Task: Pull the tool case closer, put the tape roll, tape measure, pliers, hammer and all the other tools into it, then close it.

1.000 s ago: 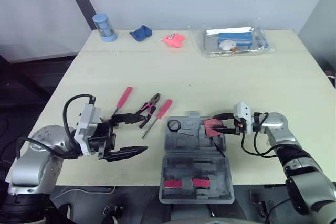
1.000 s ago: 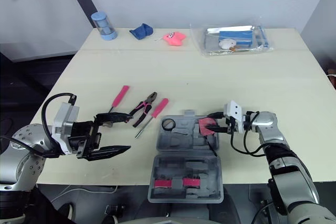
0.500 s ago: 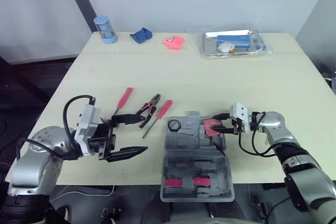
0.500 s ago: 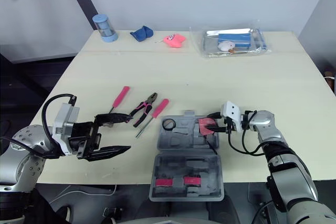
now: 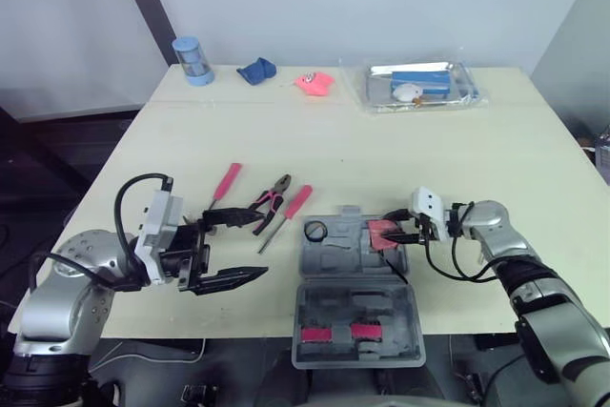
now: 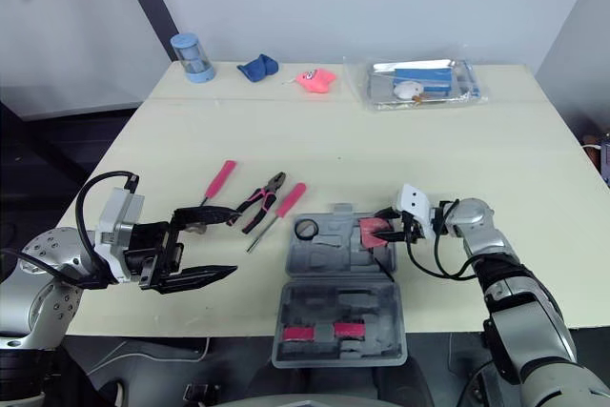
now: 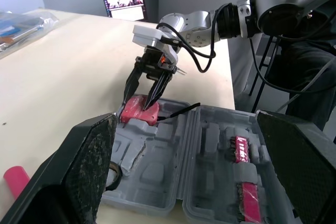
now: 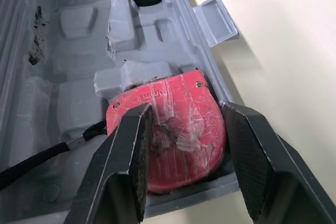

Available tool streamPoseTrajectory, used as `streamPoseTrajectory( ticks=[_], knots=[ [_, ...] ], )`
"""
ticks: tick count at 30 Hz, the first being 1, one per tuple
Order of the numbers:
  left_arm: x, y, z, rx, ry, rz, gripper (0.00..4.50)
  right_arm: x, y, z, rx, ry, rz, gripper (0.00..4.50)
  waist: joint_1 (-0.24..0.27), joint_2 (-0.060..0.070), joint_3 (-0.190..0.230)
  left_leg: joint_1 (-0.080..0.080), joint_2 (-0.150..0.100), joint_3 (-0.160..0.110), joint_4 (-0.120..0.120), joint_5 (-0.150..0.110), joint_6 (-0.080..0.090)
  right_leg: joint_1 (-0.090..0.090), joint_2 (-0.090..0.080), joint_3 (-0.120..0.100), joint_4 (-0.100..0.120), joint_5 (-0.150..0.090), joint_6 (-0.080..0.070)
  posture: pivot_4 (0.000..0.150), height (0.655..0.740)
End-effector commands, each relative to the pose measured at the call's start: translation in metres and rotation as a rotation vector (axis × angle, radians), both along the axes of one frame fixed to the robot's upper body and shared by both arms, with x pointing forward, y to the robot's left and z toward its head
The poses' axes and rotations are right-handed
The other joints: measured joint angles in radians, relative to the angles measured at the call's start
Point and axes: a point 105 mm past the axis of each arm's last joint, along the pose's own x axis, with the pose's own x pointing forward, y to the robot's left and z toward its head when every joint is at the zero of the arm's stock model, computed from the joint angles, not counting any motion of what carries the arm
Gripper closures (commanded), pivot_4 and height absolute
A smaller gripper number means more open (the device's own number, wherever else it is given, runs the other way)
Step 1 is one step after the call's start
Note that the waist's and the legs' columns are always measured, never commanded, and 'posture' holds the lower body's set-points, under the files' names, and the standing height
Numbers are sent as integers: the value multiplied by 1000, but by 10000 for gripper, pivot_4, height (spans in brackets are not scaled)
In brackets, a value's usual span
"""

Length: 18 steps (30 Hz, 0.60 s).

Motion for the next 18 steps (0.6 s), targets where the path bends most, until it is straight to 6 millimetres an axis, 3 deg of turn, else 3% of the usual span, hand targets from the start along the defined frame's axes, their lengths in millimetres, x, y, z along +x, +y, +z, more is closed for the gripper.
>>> streamPoseTrajectory(
  ticks=[1,9,13,15,18],
  knots=[
    [0,1,4,-7,-28,-1,0,-22,-30,-56,-223,184,-95,22972,0,1,-2,0,0,0,0,0,0,0,0,0,0,0,0,1500,7400],
    [1,0,1,-11,-25,2,0,-24,-24,-49,-203,143,-97,22972,2,-1,-6,0,0,0,-1,0,0,0,0,0,-1,0,0,1500,7400],
    [1,1,1,-12,-27,8,0,-16,-12,-23,-82,22,-92,22972,4,-1,-6,0,0,0,-2,0,0,0,0,0,-1,0,0,1500,7400],
    [1,3,0,-14,-25,20,0,-11,-5,0,28,-67,-94,22972,5,-2,-6,-1,0,0,-2,0,0,-1,0,0,-2,0,0,1500,7400],
    [2,7,-3,-19,-19,47,0,-12,-2,27,142,-147,-90,22972,6,9,3,-3,0,1,-2,0,0,-3,-1,0,-2,0,0,1500,7400]
  ],
)
